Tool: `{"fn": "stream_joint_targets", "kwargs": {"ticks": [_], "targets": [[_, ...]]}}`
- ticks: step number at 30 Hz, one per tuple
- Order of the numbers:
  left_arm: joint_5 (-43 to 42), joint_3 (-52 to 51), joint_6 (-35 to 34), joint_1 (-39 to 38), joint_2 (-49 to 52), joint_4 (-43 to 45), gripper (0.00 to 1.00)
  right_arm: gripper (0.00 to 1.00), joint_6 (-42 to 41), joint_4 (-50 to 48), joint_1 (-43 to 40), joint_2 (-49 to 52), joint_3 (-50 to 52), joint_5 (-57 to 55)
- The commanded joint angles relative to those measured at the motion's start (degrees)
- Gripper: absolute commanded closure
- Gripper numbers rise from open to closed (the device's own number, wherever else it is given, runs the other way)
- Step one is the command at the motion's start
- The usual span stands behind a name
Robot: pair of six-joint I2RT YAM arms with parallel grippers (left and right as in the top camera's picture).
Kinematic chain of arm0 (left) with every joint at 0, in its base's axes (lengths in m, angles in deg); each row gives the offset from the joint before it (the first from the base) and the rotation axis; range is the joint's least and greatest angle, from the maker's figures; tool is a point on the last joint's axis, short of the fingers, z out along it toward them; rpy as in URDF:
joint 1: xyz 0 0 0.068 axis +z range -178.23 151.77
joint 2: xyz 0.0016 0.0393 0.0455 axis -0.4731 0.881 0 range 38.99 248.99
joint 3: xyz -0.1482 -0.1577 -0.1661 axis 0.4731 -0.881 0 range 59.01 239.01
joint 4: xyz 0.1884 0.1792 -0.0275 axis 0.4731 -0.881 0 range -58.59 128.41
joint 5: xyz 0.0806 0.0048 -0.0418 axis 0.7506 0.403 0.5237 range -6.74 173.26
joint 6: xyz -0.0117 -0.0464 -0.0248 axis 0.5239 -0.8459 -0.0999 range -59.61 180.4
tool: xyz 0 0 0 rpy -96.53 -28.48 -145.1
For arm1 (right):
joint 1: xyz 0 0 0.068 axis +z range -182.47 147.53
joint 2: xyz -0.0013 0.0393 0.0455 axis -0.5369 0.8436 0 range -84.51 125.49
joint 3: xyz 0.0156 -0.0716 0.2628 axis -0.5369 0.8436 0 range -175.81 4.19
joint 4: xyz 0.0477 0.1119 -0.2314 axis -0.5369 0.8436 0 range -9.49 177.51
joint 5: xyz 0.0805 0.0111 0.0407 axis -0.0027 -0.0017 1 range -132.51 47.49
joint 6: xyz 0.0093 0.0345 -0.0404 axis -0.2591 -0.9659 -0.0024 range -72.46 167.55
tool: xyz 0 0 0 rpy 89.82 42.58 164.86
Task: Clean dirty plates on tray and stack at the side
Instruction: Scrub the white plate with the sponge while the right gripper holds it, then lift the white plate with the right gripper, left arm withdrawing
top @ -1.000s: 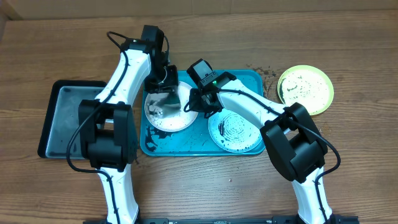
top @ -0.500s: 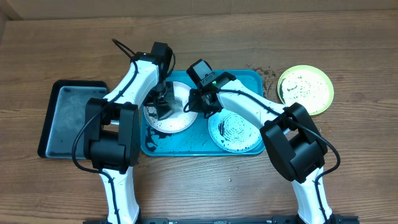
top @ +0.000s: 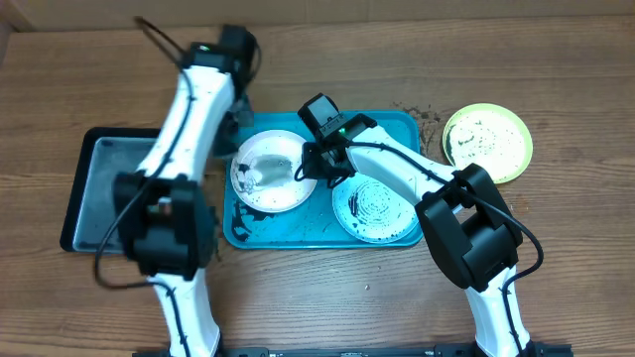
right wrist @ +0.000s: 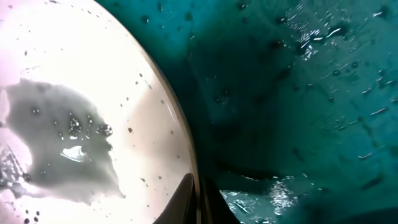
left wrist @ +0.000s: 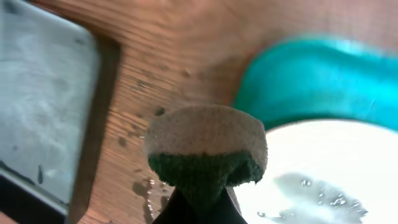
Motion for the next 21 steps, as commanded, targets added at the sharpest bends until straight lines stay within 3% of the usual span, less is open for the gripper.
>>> {"fn": "stream_joint_targets", "kwargs": {"ticks": [1, 6, 16, 18, 21], "targets": [[-4.3, 2.3, -6.1, 7.8, -10.6, -0.4, 0.96, 0.96, 7.6, 1.6, -0.2, -3.5, -3.6, -1.8], [-18.1, 2.2, -6.4, 23.3, -14.4, -2.5, 0.96, 0.96, 15.7, 8.9, 2.4, -7.1, -13.0, -19.4], [-19.3, -0.7, -6.4, 35.3, -13.6, -3.3, 0.96, 0.96, 37.3, 7.4, 17.1, -7.3, -17.1, -63.3], [-19.3, -0.8, -6.4, 36.2, -13.6, -3.2, 0.96, 0.96, 40.2, 5.6, 19.4, -7.3, -17.1, -68.2], [-19.3, -0.8, -6.4, 37.1, -13.6, -3.1, 0.96, 0.96, 51.3, 2.2, 23.0, -7.3, -17.1, -73.6]]}}
